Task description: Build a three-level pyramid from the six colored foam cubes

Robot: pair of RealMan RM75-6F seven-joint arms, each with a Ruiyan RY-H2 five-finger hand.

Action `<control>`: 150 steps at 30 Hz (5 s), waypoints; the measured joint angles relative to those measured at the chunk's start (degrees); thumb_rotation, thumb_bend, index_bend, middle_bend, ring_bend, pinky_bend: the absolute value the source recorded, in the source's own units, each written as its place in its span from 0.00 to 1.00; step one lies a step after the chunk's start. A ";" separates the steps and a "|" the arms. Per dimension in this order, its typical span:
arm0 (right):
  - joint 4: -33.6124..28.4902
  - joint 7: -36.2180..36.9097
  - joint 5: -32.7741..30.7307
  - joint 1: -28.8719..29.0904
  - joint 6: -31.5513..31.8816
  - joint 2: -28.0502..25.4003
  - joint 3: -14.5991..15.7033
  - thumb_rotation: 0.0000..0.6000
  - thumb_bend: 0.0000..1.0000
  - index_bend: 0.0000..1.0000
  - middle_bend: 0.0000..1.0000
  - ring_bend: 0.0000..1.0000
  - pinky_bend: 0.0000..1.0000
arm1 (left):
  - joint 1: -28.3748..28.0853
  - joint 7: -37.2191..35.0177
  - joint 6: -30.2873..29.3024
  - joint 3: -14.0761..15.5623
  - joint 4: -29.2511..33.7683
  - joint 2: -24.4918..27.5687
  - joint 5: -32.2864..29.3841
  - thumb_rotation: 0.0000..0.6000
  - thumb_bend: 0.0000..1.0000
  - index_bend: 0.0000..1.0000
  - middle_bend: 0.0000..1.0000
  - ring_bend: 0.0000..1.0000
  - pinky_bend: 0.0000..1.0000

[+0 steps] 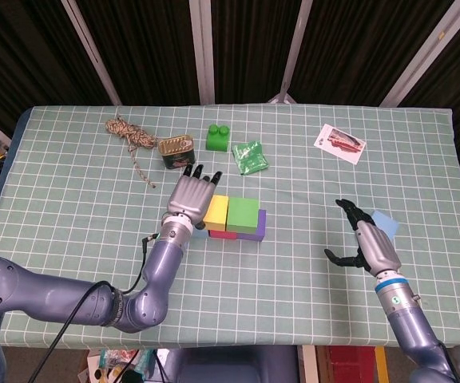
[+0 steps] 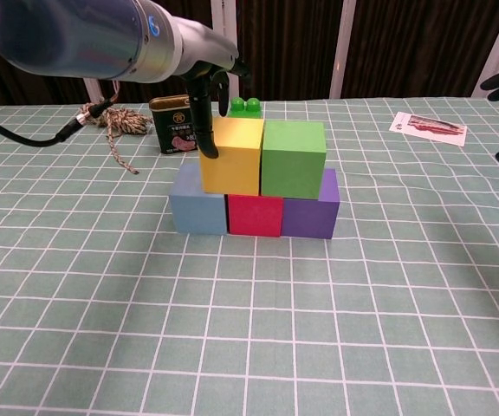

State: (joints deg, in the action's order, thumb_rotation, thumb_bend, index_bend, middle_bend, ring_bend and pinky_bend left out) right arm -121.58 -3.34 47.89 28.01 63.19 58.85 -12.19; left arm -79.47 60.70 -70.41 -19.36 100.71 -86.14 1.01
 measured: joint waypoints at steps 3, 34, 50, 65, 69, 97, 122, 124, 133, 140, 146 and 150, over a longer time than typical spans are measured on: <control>0.11 0.00 -0.11 0.02 -0.03 0.03 -0.01 1.00 0.31 0.00 0.00 0.00 0.00 | 0.31 -0.48 0.05 -0.17 0.39 0.34 0.33 1.00 0.17 0.02 0.20 0.03 0.04; 2.03 -2.69 -0.97 0.56 0.80 0.85 0.48 1.00 0.31 0.00 0.00 0.00 0.00 | 18.22 -16.10 -9.89 4.23 21.10 19.16 24.88 1.00 0.07 0.02 0.16 0.01 0.04; 6.88 -9.91 -3.94 2.03 2.01 3.88 2.32 1.00 0.31 0.00 0.00 0.00 0.00 | 40.83 -32.17 -21.31 21.65 24.28 25.35 60.34 1.00 0.07 0.01 0.13 0.00 0.01; 17.28 -15.97 -15.77 4.09 1.62 7.69 2.67 1.00 0.31 0.00 0.00 0.00 0.00 | 49.60 -39.43 -23.87 24.44 21.09 26.12 72.16 1.00 0.07 0.01 0.13 0.00 0.01; 20.39 -16.43 -18.15 4.44 0.56 8.51 2.44 1.00 0.31 0.00 0.00 0.00 0.00 | 50.12 -39.58 -22.85 23.32 20.58 26.23 72.25 1.00 0.07 0.01 0.13 0.00 0.01; 26.94 -16.55 -22.24 6.09 -7.14 9.53 1.92 1.00 0.31 0.00 0.00 0.00 0.00 | 56.01 -41.21 -19.53 19.19 18.30 25.39 76.27 1.00 0.07 0.01 0.13 0.00 0.01; 35.54 -17.52 -21.39 6.85 -7.18 14.94 2.26 1.00 0.31 0.00 0.36 0.26 0.00 | 58.12 -40.97 -15.64 15.89 17.76 25.09 76.07 1.00 0.07 0.01 0.13 0.00 0.01; 34.88 -17.35 -20.54 6.71 -6.62 14.57 2.06 1.00 0.31 0.00 0.36 0.26 0.00 | 58.32 -41.09 -15.56 15.65 17.77 25.12 76.26 1.00 0.07 0.01 0.13 0.00 0.01; 29.98 -14.85 -13.59 5.20 -5.74 10.80 1.73 1.00 0.31 0.00 0.36 0.26 0.00 | 59.04 -41.26 -14.93 15.17 17.95 25.27 76.95 1.00 0.07 0.01 0.13 0.00 0.01; 26.31 -10.40 -1.63 3.49 -7.79 7.01 2.95 1.00 0.31 0.00 0.36 0.26 0.00 | 59.62 -40.58 -14.76 15.02 19.05 25.56 78.40 1.00 0.07 0.01 0.13 0.00 0.01; 25.10 -4.30 10.81 2.29 -10.12 5.52 4.51 1.00 0.31 0.00 0.36 0.26 0.00 | 59.96 -40.22 -14.31 14.84 19.57 25.56 79.22 1.00 0.07 0.01 0.13 0.00 0.01; 25.68 -1.52 15.44 2.39 -11.88 5.97 5.27 1.00 0.31 0.00 0.36 0.26 0.00 | 60.12 -40.32 -14.09 14.59 19.77 25.55 79.55 1.00 0.07 0.01 0.13 0.00 0.01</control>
State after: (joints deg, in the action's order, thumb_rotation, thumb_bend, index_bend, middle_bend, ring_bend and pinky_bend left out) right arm -95.91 -4.86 63.33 30.40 51.31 64.82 -6.92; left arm -19.34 20.38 -84.50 -4.78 120.48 -60.58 80.57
